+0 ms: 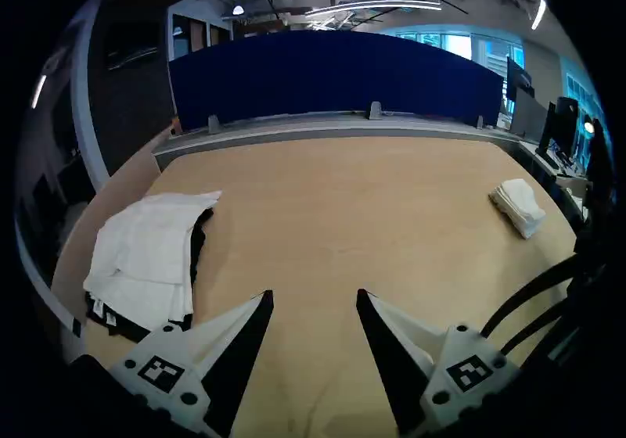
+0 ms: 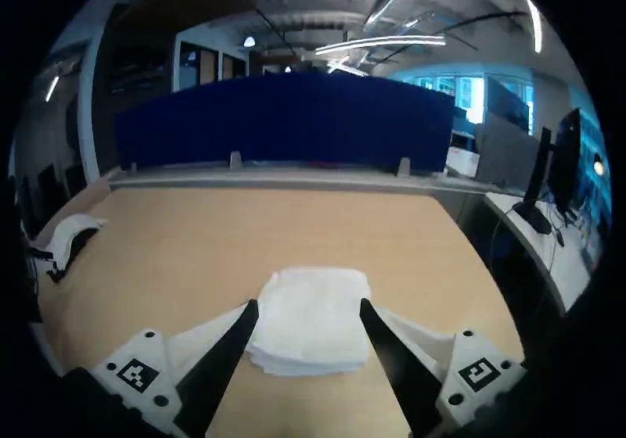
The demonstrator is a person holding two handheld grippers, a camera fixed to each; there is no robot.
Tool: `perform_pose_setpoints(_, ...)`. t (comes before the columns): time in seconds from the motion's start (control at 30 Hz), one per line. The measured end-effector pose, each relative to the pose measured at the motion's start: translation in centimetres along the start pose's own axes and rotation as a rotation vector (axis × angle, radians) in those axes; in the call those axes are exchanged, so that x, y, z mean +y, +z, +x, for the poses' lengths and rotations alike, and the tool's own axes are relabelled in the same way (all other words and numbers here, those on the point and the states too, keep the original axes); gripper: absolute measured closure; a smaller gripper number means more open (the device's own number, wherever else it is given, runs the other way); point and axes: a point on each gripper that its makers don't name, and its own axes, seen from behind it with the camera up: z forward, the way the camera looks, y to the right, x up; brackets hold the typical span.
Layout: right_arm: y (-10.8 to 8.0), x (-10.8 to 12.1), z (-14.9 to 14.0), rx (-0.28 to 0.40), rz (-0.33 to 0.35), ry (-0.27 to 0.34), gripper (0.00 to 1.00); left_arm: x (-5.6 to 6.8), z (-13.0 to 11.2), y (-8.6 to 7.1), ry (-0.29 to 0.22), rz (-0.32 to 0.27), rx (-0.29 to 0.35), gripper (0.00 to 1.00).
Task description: Fold towel
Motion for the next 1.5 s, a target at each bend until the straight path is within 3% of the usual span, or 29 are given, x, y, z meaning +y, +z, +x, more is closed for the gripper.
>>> perform_pose_setpoints(0.2,-1.1,-2.6,3.7,0.145,0.025,0.079,0.0,-0.4,1.2,0.1,-0.005,0.001,0.034,0.22)
perform_pose_setpoints(0.4,-2.5,-4.7,6.8,0.259,0.014,0.046,0.0,-0.4,2.8,0.1,-0.009,-0.004,0.088,0.22)
perform_pose_setpoints(0.6,-3.7,-6.3,8.4,0.347,-0.024,-0.008,0.0,-0.2,5.7,-0.1,-0.027,-0.016,0.201,0.22)
perform_pose_setpoints(1.0,-4.3,-7.5,8.1,0.367,-0.046,0.01,0.0,-1.8,13.1,-3.2,-0.016,0.043,0.501,0.22)
perform_pose_setpoints(1.3,-4.5,-7.6,8.1,0.36,-0.058,0.009,0.0,-2.6,13.9,-3.6,-0.045,0.064,0.548,0.22)
perform_pose_setpoints(1.5,-4.6,-7.4,7.3,0.335,-0.059,0.0,0.0,-2.4,13.5,-3.5,-0.006,0.062,0.567,0.22)
